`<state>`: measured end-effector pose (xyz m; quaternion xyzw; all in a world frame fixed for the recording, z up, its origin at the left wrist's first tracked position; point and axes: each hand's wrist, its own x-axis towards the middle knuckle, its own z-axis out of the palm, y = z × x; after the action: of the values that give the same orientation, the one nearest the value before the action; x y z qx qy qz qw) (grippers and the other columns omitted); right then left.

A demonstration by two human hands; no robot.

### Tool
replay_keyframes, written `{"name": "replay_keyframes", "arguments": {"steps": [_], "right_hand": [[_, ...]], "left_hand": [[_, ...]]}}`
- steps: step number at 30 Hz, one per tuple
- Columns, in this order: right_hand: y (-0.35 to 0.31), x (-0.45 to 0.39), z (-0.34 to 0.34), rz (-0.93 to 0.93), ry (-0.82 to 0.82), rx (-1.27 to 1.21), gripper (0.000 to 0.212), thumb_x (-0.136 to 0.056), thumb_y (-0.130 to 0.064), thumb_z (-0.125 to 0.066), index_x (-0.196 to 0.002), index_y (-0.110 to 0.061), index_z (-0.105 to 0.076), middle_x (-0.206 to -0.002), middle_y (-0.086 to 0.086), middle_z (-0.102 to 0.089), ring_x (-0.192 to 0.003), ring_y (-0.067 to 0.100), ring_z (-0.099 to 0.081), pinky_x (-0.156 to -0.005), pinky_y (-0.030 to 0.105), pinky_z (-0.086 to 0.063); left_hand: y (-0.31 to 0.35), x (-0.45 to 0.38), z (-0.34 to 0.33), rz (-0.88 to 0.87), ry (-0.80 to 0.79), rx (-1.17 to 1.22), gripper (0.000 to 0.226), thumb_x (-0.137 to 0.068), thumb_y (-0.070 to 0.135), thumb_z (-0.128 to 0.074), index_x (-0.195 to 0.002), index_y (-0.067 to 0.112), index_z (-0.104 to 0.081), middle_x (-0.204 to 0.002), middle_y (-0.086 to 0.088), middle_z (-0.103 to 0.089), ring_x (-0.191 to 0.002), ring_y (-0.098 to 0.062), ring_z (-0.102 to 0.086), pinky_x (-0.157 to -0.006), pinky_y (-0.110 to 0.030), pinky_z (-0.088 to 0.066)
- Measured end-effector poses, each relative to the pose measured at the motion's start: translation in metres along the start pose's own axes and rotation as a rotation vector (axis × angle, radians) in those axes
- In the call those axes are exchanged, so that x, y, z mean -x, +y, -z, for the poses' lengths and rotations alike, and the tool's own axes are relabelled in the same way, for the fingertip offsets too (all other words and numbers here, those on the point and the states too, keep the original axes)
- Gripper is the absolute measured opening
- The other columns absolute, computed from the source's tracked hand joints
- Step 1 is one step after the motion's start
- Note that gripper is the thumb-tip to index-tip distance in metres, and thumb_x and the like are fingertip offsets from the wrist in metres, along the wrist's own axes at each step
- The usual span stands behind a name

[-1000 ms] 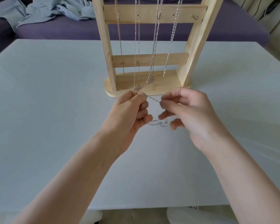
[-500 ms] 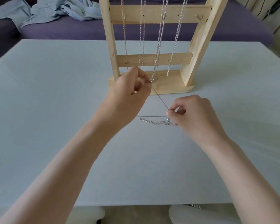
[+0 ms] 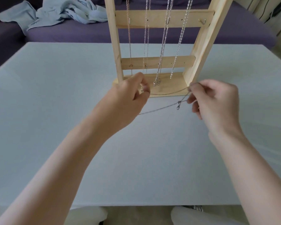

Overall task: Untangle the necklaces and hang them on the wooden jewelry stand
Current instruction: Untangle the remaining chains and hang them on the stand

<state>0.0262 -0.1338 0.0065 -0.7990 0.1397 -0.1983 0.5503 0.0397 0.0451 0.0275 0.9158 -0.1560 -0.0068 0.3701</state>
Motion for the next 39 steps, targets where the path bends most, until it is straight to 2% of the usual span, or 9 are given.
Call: {"name": "replay_keyframes", "arguments": {"steps": [3, 8, 11, 17, 26, 29, 33, 36, 39], "right_hand": [[-0.003, 0.001, -0.001, -0.122, -0.185, -0.073, 0.017, -0.085, -0.010, -0.060, -0.068, -0.012, -0.065, -0.053, -0.002, -0.063, -0.041, 0.014, -0.050, -0.038, 0.022, -0.033], [0.000, 0.001, 0.003, -0.060, -0.460, 0.242, 0.015, -0.083, -0.008, -0.064, -0.070, -0.015, -0.068, -0.064, 0.002, -0.068, -0.043, 0.008, -0.054, -0.038, 0.020, -0.038], [-0.003, 0.001, 0.009, -0.042, -0.583, 0.334, 0.012, -0.081, -0.016, -0.069, -0.070, -0.021, -0.070, -0.057, -0.005, -0.064, -0.039, 0.007, -0.048, -0.040, 0.017, -0.038], [-0.003, 0.003, 0.006, -0.154, -0.530, 0.125, 0.011, -0.086, -0.009, -0.061, -0.076, -0.010, -0.067, -0.072, 0.002, -0.072, -0.051, 0.012, -0.052, -0.040, 0.022, -0.036], [-0.001, -0.005, 0.017, -0.192, -0.518, 0.158, 0.012, -0.084, -0.007, -0.064, -0.072, -0.006, -0.067, -0.053, -0.006, -0.060, -0.047, 0.014, -0.039, -0.036, 0.017, -0.026], [0.004, -0.002, 0.008, -0.145, -0.495, 0.229, 0.014, -0.083, -0.010, -0.064, -0.070, -0.014, -0.067, -0.062, -0.002, -0.062, -0.047, 0.012, -0.043, -0.042, 0.019, -0.031], [0.014, 0.004, -0.008, -0.022, -0.435, 0.451, 0.012, -0.085, -0.013, -0.060, -0.077, -0.016, -0.069, -0.071, -0.001, -0.064, -0.063, 0.019, -0.057, -0.056, 0.026, -0.044], [0.017, 0.002, -0.009, 0.038, -0.363, 0.674, 0.013, -0.086, -0.010, -0.058, -0.083, -0.011, -0.070, -0.080, 0.007, -0.069, -0.080, 0.031, -0.063, -0.069, 0.033, -0.052], [0.017, 0.002, -0.014, 0.091, -0.369, 0.650, 0.013, -0.086, -0.011, -0.060, -0.084, -0.015, -0.072, -0.080, 0.002, -0.068, -0.076, 0.026, -0.060, -0.066, 0.028, -0.047]], "left_hand": [[-0.005, 0.000, -0.005, 0.051, 0.016, -0.002, 0.008, -0.094, 0.019, -0.049, -0.087, 0.022, -0.049, -0.054, 0.006, -0.044, -0.044, -0.002, -0.041, -0.045, -0.012, -0.032], [-0.012, 0.004, -0.013, 0.153, -0.248, -0.080, 0.014, -0.093, 0.024, -0.051, -0.079, 0.026, -0.052, -0.057, 0.011, -0.050, -0.047, 0.000, -0.046, -0.047, -0.012, -0.035], [-0.020, 0.003, -0.011, 0.189, -0.248, -0.129, 0.014, -0.093, 0.024, -0.050, -0.079, 0.026, -0.053, -0.057, 0.011, -0.054, -0.046, -0.001, -0.047, -0.052, -0.021, -0.038], [-0.010, 0.001, -0.008, 0.281, -0.171, 0.471, 0.020, -0.095, 0.004, -0.044, -0.092, 0.016, -0.060, -0.061, 0.007, -0.056, -0.045, -0.006, -0.042, -0.044, -0.018, -0.036], [0.007, 0.000, 0.014, 0.214, -0.154, 1.134, 0.026, -0.093, 0.000, -0.042, -0.094, 0.018, -0.060, -0.075, 0.009, -0.059, -0.046, -0.001, -0.040, -0.033, -0.009, -0.025], [-0.003, -0.006, 0.009, 0.294, -0.038, 0.954, 0.023, -0.092, -0.001, -0.047, -0.088, 0.016, -0.063, -0.075, 0.007, -0.061, -0.051, -0.003, -0.045, -0.037, -0.011, -0.031], [-0.030, -0.014, -0.009, 0.328, 0.123, 0.215, 0.027, -0.090, 0.004, -0.047, -0.080, 0.025, -0.062, -0.076, 0.008, -0.055, -0.061, -0.009, -0.047, -0.055, -0.019, -0.040], [-0.039, -0.015, -0.013, 0.360, 0.113, 0.110, 0.022, -0.091, 0.010, -0.046, -0.088, 0.023, -0.064, -0.079, 0.009, -0.053, -0.062, -0.009, -0.049, -0.055, -0.020, -0.040], [-0.043, -0.015, -0.012, 0.373, 0.107, 0.073, 0.020, -0.091, 0.011, -0.047, -0.092, 0.022, -0.063, -0.092, 0.005, -0.058, -0.069, -0.015, -0.055, -0.061, -0.024, -0.044]]}}
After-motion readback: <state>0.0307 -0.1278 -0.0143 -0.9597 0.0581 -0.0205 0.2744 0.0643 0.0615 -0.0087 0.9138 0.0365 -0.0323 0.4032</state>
